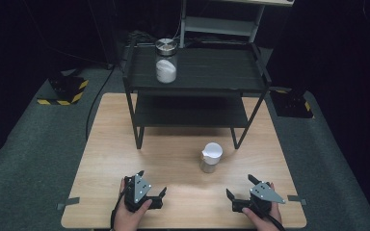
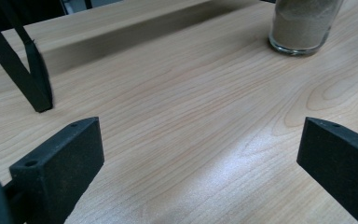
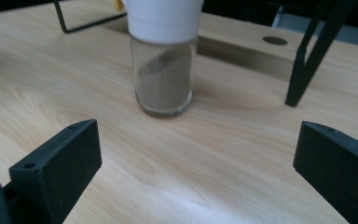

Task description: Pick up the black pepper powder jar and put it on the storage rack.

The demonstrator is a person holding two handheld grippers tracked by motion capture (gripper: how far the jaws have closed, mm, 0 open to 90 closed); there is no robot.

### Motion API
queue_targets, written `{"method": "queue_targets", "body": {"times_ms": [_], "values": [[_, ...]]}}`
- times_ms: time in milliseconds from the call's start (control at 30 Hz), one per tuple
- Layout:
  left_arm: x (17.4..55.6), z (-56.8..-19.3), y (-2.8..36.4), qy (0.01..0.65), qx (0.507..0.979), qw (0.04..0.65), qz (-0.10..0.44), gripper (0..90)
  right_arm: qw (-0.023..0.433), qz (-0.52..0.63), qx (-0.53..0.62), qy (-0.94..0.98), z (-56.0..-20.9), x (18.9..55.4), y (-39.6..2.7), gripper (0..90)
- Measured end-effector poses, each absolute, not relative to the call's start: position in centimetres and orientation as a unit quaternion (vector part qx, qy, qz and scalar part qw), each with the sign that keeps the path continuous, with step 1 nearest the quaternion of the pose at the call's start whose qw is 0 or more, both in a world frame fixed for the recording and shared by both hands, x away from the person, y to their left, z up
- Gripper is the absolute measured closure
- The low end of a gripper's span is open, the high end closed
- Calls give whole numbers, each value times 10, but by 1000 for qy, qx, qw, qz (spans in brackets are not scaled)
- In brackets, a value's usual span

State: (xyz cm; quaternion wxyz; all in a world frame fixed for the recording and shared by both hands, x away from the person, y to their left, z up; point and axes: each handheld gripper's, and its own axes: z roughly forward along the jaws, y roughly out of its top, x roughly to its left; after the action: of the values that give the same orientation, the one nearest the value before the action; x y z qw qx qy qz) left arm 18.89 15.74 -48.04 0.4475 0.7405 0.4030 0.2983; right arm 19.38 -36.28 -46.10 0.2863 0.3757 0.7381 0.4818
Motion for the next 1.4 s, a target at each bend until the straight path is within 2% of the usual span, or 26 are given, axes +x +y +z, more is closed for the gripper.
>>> {"method": "queue_targets", "body": {"times_ms": [667,1133,1400], "values": [[189,-481,158,401,741,449,298,6,275,504,372,729,-458,231,-324,5],[191,-481,159,401,741,452,294,7,276,509,380,721,-470,253,-305,7],[190,-481,160,399,741,453,294,6,288,517,387,707,-481,261,-298,93]]}}
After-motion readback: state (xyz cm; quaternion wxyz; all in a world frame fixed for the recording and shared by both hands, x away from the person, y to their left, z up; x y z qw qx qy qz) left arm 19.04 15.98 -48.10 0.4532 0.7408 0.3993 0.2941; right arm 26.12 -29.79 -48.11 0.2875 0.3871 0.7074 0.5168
